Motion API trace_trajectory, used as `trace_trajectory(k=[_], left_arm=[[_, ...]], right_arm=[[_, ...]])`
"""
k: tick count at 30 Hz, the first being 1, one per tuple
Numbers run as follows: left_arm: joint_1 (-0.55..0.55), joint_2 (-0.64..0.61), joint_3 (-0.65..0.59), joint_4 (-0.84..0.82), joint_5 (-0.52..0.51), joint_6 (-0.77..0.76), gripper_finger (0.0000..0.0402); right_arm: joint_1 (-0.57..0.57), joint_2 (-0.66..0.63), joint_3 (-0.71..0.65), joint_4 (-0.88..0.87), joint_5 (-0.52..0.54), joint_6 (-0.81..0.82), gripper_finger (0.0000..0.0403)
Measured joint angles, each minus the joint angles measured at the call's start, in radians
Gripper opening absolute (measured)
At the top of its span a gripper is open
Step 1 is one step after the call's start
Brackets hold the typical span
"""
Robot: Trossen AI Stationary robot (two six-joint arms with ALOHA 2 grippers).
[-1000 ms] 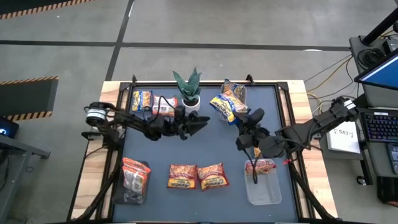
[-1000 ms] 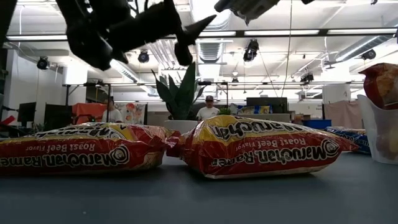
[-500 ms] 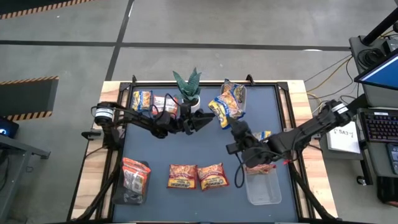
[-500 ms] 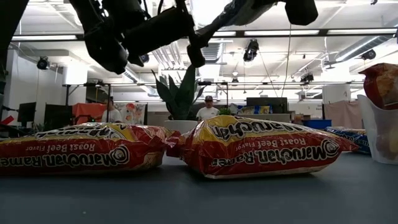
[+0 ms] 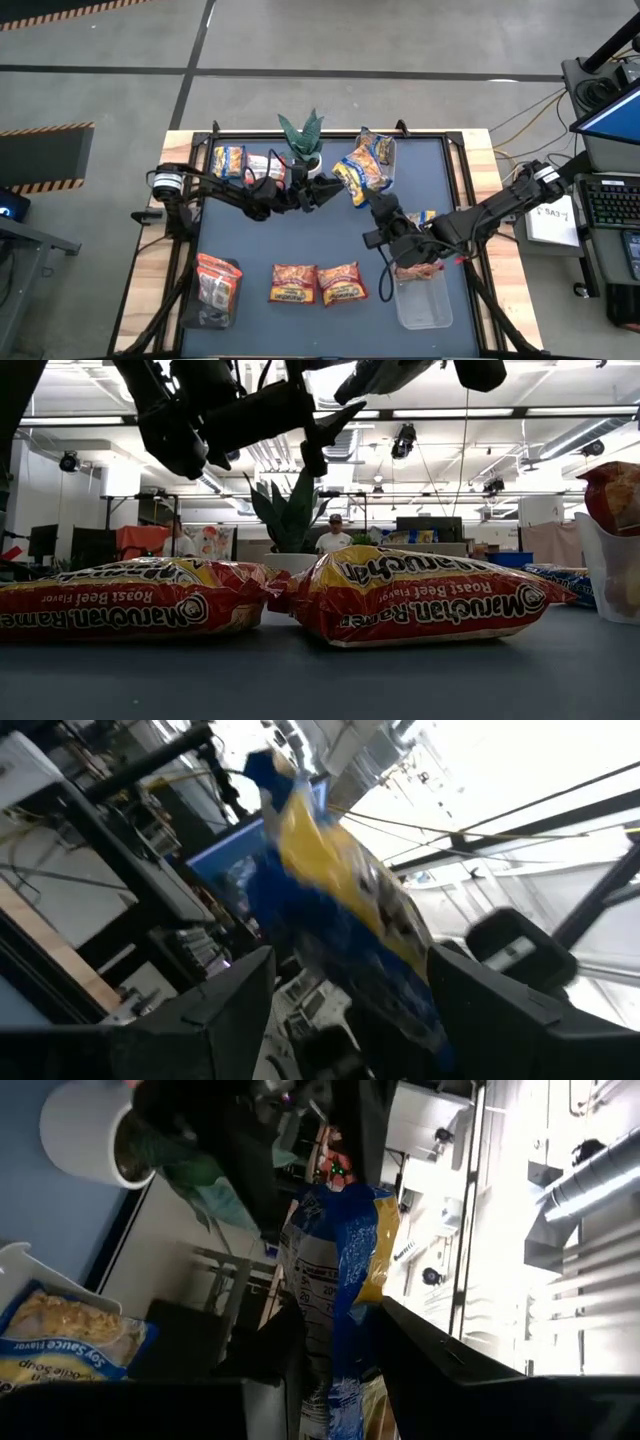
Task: Sort Maruchan noodles
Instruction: Put the bottom left blue instant noodle pack into the gray bin
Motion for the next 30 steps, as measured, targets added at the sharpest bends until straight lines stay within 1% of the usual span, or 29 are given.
trace_trajectory(k=[4,15,19,26,30], left_arm=[[0.002,0.005,0.014,0.006,-0.004,0.022,0.0245],[0.002,0.005,0.06,-0.032,-0.002,0.049,0.0242],[0.002,0.006,0.06,-0.035,-0.002,0.081,0.022],[0.002,0.006,0.06,-0.039,-0.004,0.082,0.016],[0.002,0.006,0.06,-0.038,-0.004,0.082,0.014]], right_arm=[[-0.002,0.001,0.001,0.0,-0.031,-0.001,0.0093],[-0.012,0.001,0.0,0.0,-0.04,-0.005,0.0093],[-0.011,0.001,0.0,-0.001,-0.042,-0.007,0.0097],[-0.012,0.001,-0.001,-0.012,-0.091,-0.019,0.0108],[-0.011,0.001,-0.001,-0.015,-0.112,-0.017,0.0109]])
